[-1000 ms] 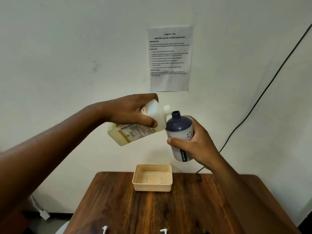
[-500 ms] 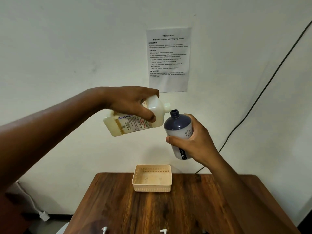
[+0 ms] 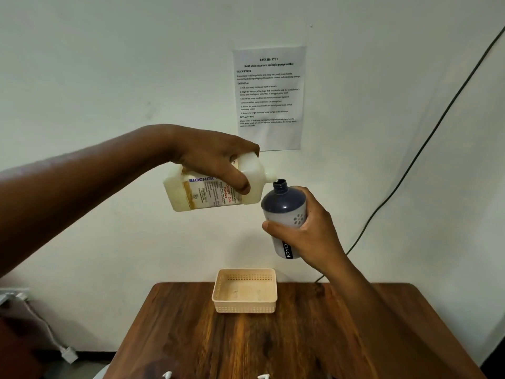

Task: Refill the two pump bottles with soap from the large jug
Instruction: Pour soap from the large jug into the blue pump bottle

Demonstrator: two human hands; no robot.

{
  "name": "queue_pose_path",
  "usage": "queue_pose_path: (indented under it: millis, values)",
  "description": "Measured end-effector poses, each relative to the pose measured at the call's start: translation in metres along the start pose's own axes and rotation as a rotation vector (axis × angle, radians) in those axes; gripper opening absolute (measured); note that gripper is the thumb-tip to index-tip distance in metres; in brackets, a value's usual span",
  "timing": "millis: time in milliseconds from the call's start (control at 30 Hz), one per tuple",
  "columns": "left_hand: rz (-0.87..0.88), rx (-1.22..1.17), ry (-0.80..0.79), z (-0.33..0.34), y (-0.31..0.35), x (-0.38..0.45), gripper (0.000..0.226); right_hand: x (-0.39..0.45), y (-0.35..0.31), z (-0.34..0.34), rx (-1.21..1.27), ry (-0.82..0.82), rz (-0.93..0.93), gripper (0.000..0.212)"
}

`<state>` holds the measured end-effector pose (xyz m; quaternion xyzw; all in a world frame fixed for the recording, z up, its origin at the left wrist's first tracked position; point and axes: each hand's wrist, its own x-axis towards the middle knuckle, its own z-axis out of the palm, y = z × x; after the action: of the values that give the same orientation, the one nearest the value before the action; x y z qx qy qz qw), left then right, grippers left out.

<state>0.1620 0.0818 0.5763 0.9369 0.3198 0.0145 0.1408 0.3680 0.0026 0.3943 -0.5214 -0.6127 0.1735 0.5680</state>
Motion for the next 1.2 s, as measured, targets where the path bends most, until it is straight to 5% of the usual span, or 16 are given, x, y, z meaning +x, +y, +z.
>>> queue_pose_path:
  millis: [1200]
  values:
    - [-0.008,0.060,-0.054,-0.013,0.008,0.007,0.036,0.009,0.004,0.005,0.018,0.047,-0.008,0.069]
